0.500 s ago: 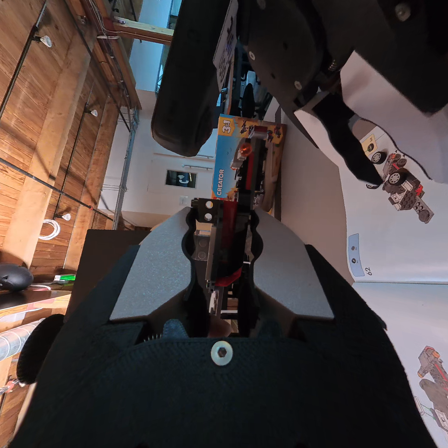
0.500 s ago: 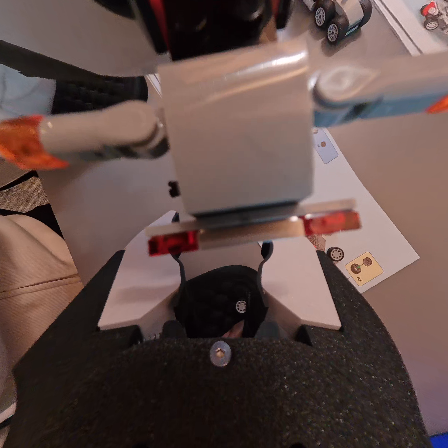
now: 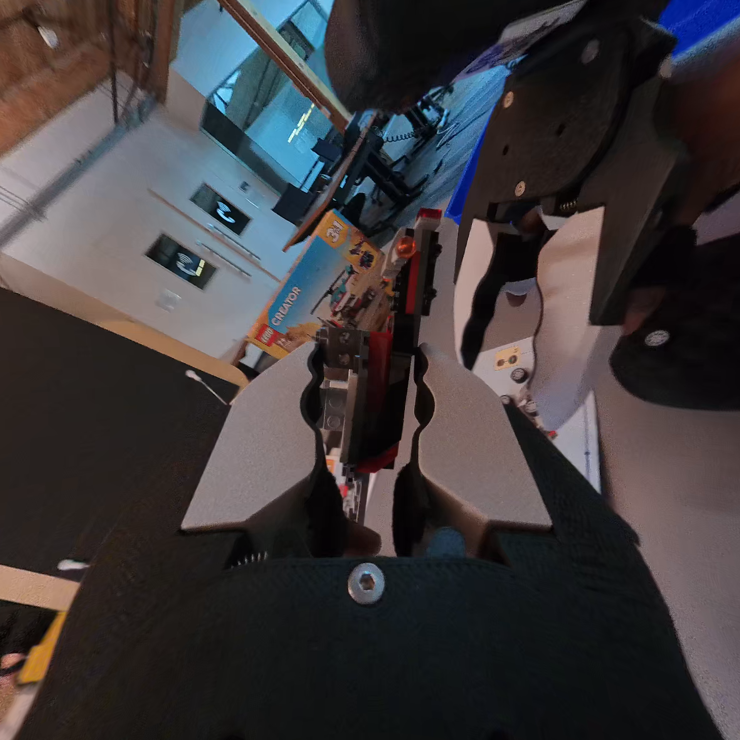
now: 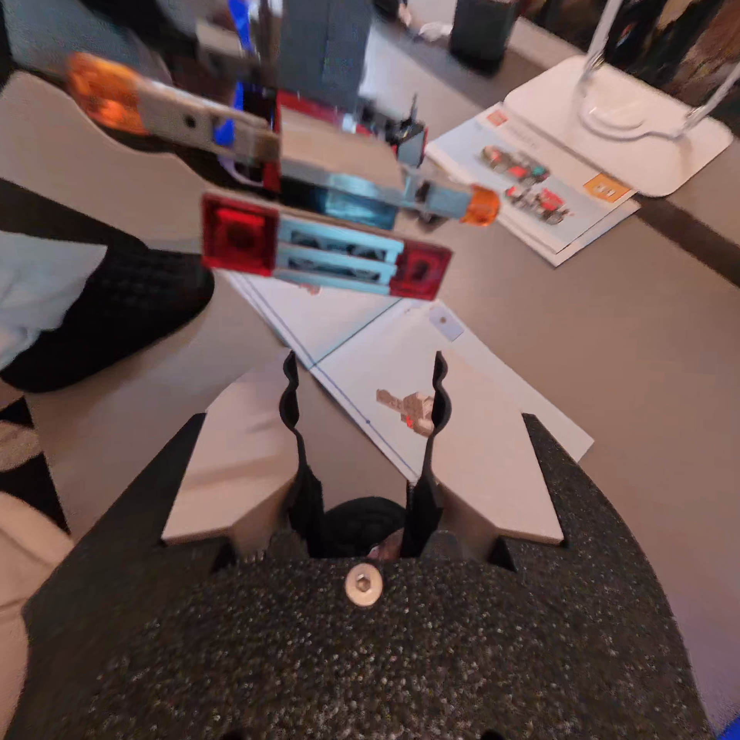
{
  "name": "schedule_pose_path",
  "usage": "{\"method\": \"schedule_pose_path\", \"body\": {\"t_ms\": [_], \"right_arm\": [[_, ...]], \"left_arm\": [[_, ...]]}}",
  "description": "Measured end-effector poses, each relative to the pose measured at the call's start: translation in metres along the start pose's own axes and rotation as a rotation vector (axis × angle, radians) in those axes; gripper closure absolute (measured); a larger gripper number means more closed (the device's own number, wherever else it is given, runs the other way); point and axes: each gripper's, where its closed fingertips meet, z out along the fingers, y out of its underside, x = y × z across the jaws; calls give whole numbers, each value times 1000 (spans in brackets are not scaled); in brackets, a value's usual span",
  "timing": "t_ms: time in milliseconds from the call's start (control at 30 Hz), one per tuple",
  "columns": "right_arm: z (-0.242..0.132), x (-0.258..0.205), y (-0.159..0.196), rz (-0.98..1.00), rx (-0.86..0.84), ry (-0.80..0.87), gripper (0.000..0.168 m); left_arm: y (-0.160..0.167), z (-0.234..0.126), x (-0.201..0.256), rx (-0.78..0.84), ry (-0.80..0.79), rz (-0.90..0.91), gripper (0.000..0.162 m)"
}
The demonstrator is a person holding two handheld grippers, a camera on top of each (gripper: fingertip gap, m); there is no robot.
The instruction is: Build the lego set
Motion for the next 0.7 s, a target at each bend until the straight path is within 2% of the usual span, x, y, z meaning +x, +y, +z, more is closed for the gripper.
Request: {"method": "schedule_pose_path", "body": {"t_ms": [133,200,267,500,700], "right_arm": [[-1,17,-7,27,121,159,102],[3,27,1,33,105,245,98],[10,29,11,43,67,264,95],[14,36,23,-13,-4,374,95],[12,39,24,-13,-14,392,96]], "left_arm": [[11,7,6,-83,67,-193,118],[17,9,11,-150,98,-275,118],[17,9,15,-177,121,-334,118],[15,10,32,-208,228,-482,118],[18,12,32,-201,227,-480,118]]}}
